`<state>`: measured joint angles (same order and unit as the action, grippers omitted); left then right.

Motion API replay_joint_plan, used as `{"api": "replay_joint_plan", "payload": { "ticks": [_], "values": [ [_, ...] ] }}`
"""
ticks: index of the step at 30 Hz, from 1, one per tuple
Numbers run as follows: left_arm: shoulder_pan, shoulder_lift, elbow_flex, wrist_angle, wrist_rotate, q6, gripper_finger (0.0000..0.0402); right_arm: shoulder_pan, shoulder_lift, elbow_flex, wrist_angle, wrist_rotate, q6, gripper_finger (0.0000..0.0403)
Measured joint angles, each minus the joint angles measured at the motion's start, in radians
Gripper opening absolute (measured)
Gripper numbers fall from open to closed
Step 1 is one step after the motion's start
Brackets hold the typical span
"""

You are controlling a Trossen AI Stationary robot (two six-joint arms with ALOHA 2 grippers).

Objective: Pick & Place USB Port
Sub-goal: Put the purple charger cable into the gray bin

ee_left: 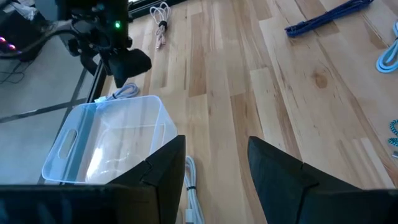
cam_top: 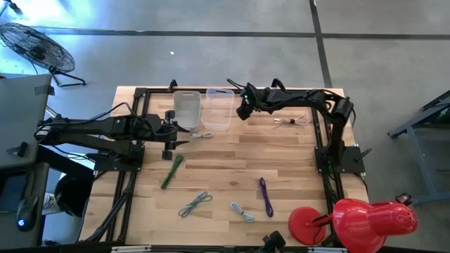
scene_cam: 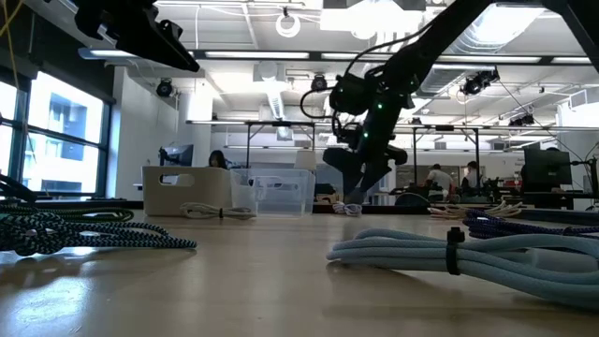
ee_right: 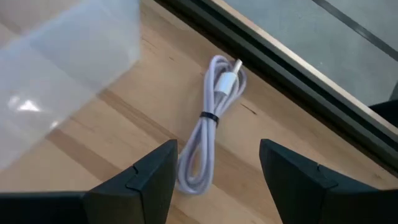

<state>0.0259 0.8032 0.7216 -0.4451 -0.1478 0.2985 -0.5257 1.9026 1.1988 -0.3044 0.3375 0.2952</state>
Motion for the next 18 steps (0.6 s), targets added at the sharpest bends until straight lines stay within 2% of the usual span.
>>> {"api": "replay_joint_plan", "payload": {
  "ticks": [18],
  "values": [
    [0.000, 0.000, 0.000, 0.001, 0.000, 0.000, 0.0170, -0.011, 0.045, -0.001, 0.026, -0.045, -0.015, 0.0220]
  ]
}}
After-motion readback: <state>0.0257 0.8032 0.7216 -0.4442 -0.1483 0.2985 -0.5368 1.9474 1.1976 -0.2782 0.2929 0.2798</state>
